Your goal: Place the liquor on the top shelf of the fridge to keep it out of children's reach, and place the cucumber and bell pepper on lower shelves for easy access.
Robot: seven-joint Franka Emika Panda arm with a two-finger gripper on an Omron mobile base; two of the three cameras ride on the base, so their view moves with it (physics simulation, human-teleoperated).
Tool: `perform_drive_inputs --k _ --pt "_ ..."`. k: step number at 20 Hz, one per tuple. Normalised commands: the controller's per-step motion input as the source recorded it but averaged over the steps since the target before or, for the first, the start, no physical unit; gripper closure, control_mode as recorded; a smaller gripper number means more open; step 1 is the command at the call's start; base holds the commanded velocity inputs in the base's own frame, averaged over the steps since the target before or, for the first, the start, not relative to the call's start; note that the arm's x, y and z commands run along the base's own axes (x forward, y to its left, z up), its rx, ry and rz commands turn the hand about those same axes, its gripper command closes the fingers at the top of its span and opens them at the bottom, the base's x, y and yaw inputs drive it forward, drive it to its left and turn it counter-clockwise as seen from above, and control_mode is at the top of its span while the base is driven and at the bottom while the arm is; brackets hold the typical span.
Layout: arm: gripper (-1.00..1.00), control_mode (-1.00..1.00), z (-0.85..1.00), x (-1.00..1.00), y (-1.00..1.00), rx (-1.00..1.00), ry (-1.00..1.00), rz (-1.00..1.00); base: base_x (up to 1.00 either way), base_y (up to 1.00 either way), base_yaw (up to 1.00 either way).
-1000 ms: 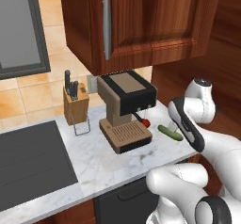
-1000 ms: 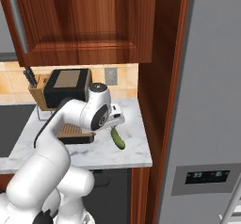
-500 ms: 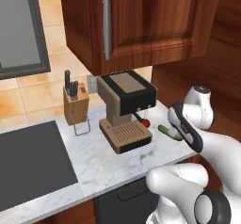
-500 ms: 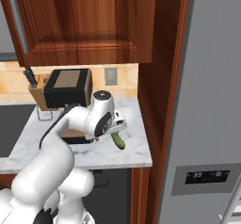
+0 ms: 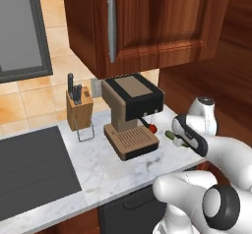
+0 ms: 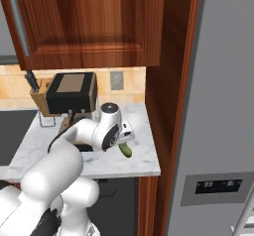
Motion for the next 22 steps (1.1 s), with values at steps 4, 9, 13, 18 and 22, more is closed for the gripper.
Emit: perform_drive_inputs --k 4,9,13,18,22 --pt "-1.0 -1.0 -0.12 0.34 -0.12 0.0 0.0 0.0 0.0 0.0 0.0" --pt "-1.0 -1.0 -0.17 0.33 -0.13 0.0 0.0 0.0 0.0 0.0 0.0" --pt "-1.0 -1.0 -0.22 0.3 -0.11 0.0 0.0 0.0 0.0 0.0 0.0" --pt "-1.0 -1.0 -0.28 0.27 -0.09 0.0 0.0 0.0 0.0 0.0 0.0" --pt "-1.0 -1.0 -0.29 0.26 -0.13 0.0 0.01 0.0 0.0 0.0 0.0"
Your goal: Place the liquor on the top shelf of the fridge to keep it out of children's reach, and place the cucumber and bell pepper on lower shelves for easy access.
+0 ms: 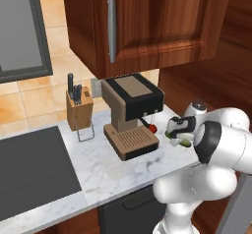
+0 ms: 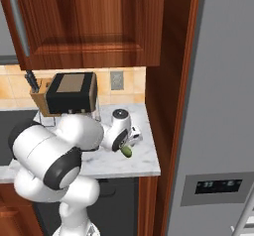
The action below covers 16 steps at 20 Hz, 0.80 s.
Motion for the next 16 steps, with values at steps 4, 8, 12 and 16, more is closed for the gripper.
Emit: perform_drive_inputs --k 4,8,12,16 --pt "-1.0 -1.0 -0.34 0.24 -0.14 0.0 0.01 0.0 0.0 0.0 0.0" --pt "1.0 -1.0 -0.59 0.03 0.0 0.0 0.04 0.01 0.0 0.0 0.0" --pt "1.0 -1.0 -0.62 0.01 0.0 0.0 0.09 0.02 0.0 0.0 0.0" --pt "1.0 -1.0 -0.42 -0.12 0.0 0.0 0.05 0.1 0.0 0.0 0.0"
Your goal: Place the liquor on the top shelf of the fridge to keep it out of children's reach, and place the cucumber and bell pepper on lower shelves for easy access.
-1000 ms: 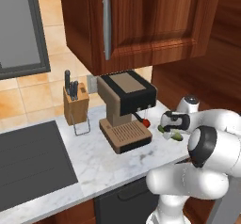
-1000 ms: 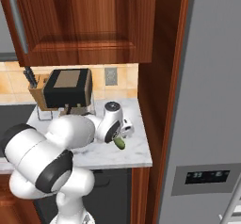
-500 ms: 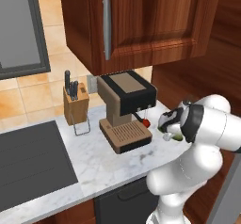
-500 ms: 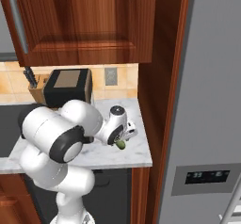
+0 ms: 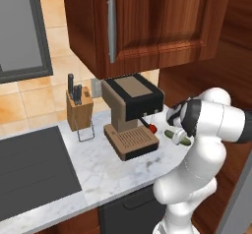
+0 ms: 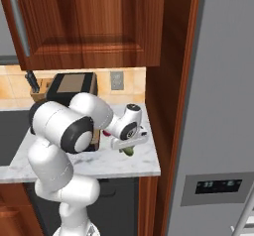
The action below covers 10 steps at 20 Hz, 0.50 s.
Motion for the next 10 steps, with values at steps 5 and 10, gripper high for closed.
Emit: perform_drive_inputs --k 5,10 --pt "1.0 -1.0 -0.06 -0.87 0.0 0.0 -0.01 0.16 0.0 0.0 0.0" --pt "1.0 -1.0 0.64 -1.0 0.11 -0.01 -0.15 0.18 0.0 0.0 0.0"
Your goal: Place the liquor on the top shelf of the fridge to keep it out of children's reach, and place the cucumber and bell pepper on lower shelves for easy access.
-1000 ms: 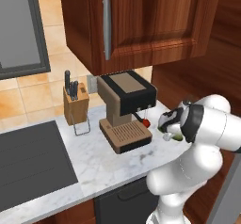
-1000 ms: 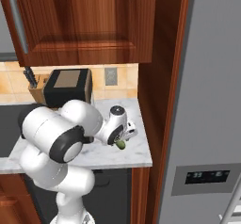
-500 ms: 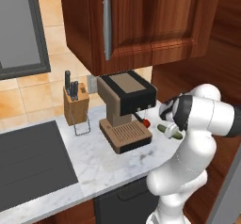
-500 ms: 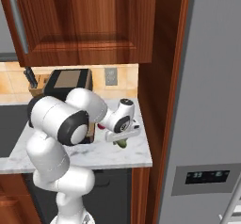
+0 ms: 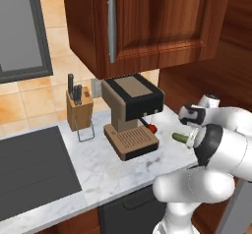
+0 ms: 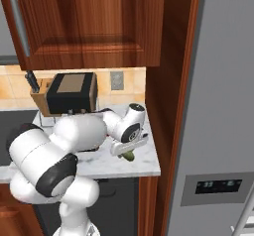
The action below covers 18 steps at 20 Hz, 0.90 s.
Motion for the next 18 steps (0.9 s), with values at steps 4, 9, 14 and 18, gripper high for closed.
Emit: perform_drive_inputs --k 4,9,14,18 --pt "1.0 -1.0 1.0 -0.9 0.26 -0.04 -0.19 0.17 0.0 0.0 0.0" --pt "1.0 -1.0 1.0 -0.87 0.34 -0.09 -0.16 0.15 0.0 0.0 0.0" --pt "1.0 -1.0 1.0 -0.87 0.4 -0.07 -0.19 0.12 0.0 0.0 0.0" --pt "1.0 -1.0 1.0 -0.64 0.31 -0.06 -0.17 0.09 0.0 0.0 0.0"
